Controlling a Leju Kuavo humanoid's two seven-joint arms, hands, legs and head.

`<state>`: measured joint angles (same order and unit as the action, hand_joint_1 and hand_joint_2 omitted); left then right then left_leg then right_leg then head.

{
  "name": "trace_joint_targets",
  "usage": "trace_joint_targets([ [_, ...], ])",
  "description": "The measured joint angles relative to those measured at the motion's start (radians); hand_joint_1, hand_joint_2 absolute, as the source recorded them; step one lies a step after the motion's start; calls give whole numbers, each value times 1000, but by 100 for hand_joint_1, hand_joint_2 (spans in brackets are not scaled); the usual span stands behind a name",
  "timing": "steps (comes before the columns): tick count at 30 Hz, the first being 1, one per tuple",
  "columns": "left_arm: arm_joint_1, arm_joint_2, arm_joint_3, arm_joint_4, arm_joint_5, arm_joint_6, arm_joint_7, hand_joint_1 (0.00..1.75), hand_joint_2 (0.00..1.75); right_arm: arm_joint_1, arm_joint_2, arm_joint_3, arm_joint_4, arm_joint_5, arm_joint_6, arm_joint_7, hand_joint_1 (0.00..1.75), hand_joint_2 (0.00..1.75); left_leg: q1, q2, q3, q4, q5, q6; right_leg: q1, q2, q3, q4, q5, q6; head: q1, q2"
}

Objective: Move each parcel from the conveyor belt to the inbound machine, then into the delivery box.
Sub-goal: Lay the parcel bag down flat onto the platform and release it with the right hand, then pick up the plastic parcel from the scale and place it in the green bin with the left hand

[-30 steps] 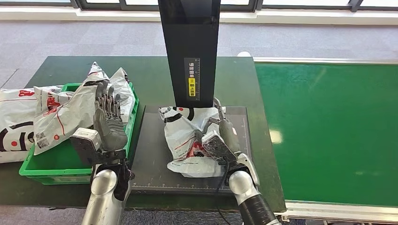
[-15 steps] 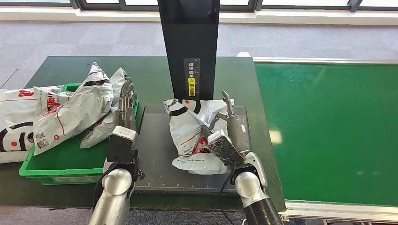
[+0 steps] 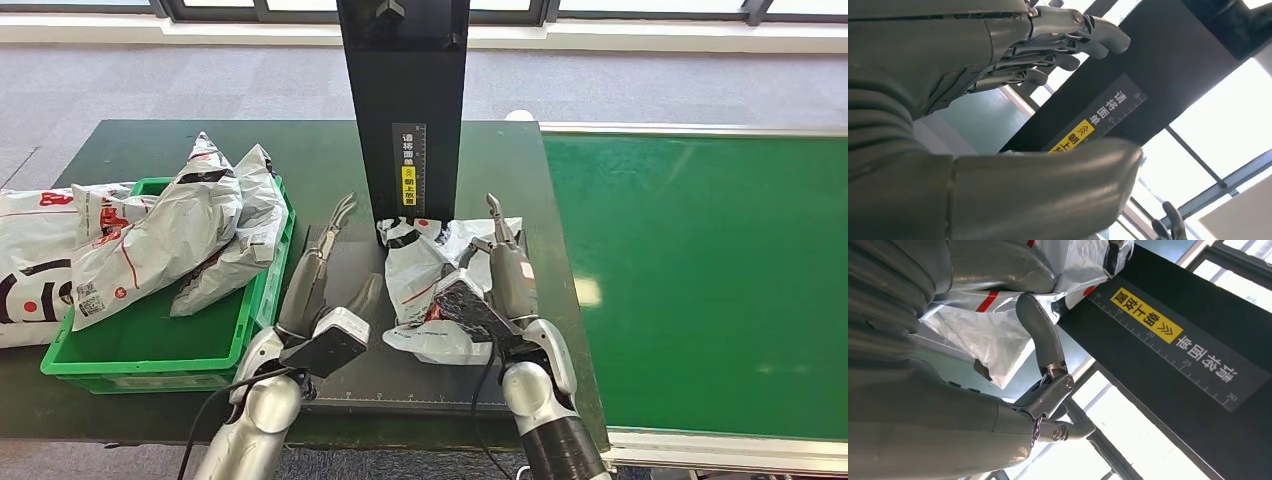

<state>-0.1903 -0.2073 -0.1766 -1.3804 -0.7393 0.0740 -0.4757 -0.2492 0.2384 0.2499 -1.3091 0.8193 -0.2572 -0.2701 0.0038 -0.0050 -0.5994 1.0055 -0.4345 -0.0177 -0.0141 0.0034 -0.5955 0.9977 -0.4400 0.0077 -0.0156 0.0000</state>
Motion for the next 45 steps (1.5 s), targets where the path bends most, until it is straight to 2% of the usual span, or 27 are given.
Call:
trace_joint_targets([
  [2,3,1,-3,0,-13,0,0,0,175,-5,0,0,5,11,-2,1,0,175,0,0,0,0,0,0,0,0,0,0,0,0,0,0],
  [6,8,3,-8,0,-18,0,0,0,175,-12,0,0,11,16,-4,2,0,0,0,0,0,0,0,0,0,0,0,0,0,0,0,0],
  [10,10,7,-19,3,-62,-8,3,0,175,-14,0,0,14,1,-19,-28,0,0,0,0,0,0,0,0,0,0,0,0,0,0,0,0],
  [14,10,12,-39,25,-140,-17,17,0,0,-13,0,0,14,-48,-16,-73,0,0,0,0,0,0,0,0,0,0,0,0,0,0,0,0],
  [21,12,18,-50,58,-160,-18,10,0,0,-7,0,0,5,-170,50,-151,0,0,0,0,0,0,0,0,0,0,0,0,0,0,0,0],
  [29,18,23,-57,82,-178,-26,4,0,0,4,0,0,-34,-92,35,-119,0,0,0,0,0,0,0,0,0,0,0,0,0,0,0,0],
  [40,15,39,-102,144,-281,-49,43,0,0,-17,0,-1,-35,-97,42,-133,0,0,0,0,0,0,0,0,0,0,0,0,0,0,0,0],
  [44,13,43,-116,162,-294,-62,47,0,175,-17,0,-1,-36,-105,45,-142,0,0,0,0,0,0,0,0,0,0,0,0,0,0,0,0],
  [45,10,45,-123,171,-307,-70,53,0,175,-17,0,-1,-38,-109,46,-148,0,0,0,0,0,0,0,0,0,0,0,0,0,0,0,0],
])
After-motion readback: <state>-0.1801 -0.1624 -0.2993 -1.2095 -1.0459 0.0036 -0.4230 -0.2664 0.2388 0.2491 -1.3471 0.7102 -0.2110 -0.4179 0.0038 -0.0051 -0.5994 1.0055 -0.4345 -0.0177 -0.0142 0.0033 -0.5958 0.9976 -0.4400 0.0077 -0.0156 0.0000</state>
